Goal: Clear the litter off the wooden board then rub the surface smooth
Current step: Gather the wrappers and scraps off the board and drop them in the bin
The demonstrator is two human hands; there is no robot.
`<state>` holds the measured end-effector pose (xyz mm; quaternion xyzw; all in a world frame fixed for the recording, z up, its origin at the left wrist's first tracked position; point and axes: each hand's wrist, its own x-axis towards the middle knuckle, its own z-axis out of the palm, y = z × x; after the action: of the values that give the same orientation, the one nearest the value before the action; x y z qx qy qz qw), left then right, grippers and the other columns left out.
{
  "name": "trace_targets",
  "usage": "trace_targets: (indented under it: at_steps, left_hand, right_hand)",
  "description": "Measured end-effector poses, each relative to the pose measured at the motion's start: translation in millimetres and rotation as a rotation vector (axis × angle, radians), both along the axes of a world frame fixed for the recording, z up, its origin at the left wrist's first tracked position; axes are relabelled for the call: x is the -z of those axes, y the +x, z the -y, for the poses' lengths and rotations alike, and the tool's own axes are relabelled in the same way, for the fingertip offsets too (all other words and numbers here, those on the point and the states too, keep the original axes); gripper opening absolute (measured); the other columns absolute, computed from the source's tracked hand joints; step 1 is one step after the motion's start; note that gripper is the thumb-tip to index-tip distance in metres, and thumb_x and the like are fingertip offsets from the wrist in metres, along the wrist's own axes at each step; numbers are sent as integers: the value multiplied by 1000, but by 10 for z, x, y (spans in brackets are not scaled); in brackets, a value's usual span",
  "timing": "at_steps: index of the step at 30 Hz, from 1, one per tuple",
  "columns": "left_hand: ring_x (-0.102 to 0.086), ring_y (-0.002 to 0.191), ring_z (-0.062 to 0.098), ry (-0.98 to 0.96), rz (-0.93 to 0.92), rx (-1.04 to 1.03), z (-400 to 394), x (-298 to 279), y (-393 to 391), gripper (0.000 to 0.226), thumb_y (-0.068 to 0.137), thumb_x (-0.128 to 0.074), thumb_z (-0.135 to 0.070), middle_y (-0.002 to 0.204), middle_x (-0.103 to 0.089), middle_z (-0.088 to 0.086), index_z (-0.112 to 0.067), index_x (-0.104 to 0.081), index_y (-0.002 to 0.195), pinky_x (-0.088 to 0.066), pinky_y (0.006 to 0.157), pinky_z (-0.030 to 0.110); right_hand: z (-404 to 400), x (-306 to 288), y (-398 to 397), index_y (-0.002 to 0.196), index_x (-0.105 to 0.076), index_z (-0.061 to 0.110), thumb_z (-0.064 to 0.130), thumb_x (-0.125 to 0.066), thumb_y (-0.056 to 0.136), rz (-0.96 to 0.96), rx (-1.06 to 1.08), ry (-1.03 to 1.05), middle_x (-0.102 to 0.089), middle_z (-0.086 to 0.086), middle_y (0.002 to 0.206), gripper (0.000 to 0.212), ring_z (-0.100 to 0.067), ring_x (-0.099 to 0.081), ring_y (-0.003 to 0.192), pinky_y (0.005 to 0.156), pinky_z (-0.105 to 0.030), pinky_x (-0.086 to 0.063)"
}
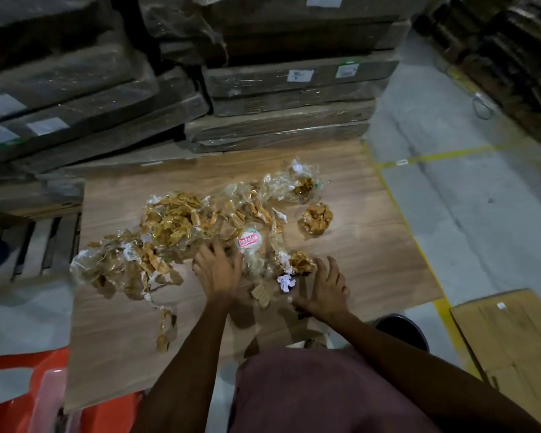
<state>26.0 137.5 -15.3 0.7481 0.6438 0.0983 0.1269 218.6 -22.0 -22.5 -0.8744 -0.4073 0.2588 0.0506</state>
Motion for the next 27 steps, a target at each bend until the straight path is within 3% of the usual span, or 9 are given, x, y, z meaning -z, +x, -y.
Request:
trace_targets:
  at_steps: [3, 6, 9, 11, 14, 18, 21, 23, 27]
  left_hand:
    - [-48, 114, 38, -60, -11, -1, 26, 75, 1, 56, 98, -56, -51, 127, -50, 22, -7, -56, 132, -41, 95, 50]
    - [-55, 113, 39, -179, 31, 98, 116, 202, -10, 54, 101, -47, -53, 126, -54, 21, -7, -60, 126, -44, 95, 49]
    - [-63, 104, 42, -257, 152, 114, 244, 194, 13, 55, 99, -42, -55, 117, -62, 20, -9, -58, 125, -52, 83, 49]
    - [-64, 100, 45, -274, 203, 125, 302, 150, 67, 43, 103, -49, -45, 108, -67, 22, -9, -55, 126, -51, 78, 47]
    - [-65, 92, 47, -282, 283, 145, 340, 81, 121, 35, 104, -52, -34, 97, -69, 25, -7, -58, 125, -47, 69, 44]
    - [-66, 90, 43, -211, 319, 28, 391, -13, 52, 30, 106, -49, -35, 95, -70, 20, -11, -62, 119, -41, 67, 39]
    - [-66, 100, 38, -151, 322, -24, 424, 36, -105, 37, 100, -52, -43, 109, -70, 14, -15, -63, 122, -44, 74, 40]
    - [-55, 119, 35, -166, 281, 54, 420, 159, -213, 64, 90, -49, -61, 131, -59, 12, -19, -55, 138, -45, 90, 45]
    - [-5, 155, 34, -270, 67, 253, 400, 411, -319, 122, 68, -64, -85, 169, -4, 9, -27, -11, 162, -19, 119, 57]
  right_hand:
    - [101, -31, 66, 162, 0, 29, 70, -87, 59, 26, -114, -99, 7, -8, 167, 142, -40, -23, 147, 110, -55, -38]
    - [179, 55, 81, 160, -11, 21, 44, -101, 52, -54, -112, -16, -12, -12, 154, 143, -37, -42, 133, 103, -43, -49]
    - [93, 80, -17, 159, -18, 15, 16, -97, 64, -185, -13, 93, -23, -15, 148, 124, -32, -54, 117, 92, -36, -54]
    - [-17, 66, -57, 157, -25, 11, 8, -91, 72, -225, 43, 162, -32, -17, 144, 107, -36, -54, 119, 95, -38, -52]
    - [-158, 54, -18, 151, -38, 8, 2, -84, 77, -271, 87, 270, -42, -18, 138, 87, -37, -51, 125, 96, -29, -43]
    - [-233, 20, 103, 143, -49, 7, 8, -85, 77, -202, 97, 356, -46, -17, 135, 75, -36, -58, 119, 88, -19, -40]
    - [-260, -22, 169, 146, -47, 12, 40, -91, 69, -195, 65, 352, -40, -16, 140, 93, -36, -54, 123, 98, -39, -52]
    - [-310, -36, 203, 152, -39, 18, 66, -83, 60, -154, -37, 296, -32, -16, 151, 113, -40, -43, 134, 106, -51, -47]
    - [-372, -53, 203, 163, -4, 33, 68, -89, 56, 14, -364, -45, 6, -11, 170, 141, -39, -9, 152, 118, -58, -24]
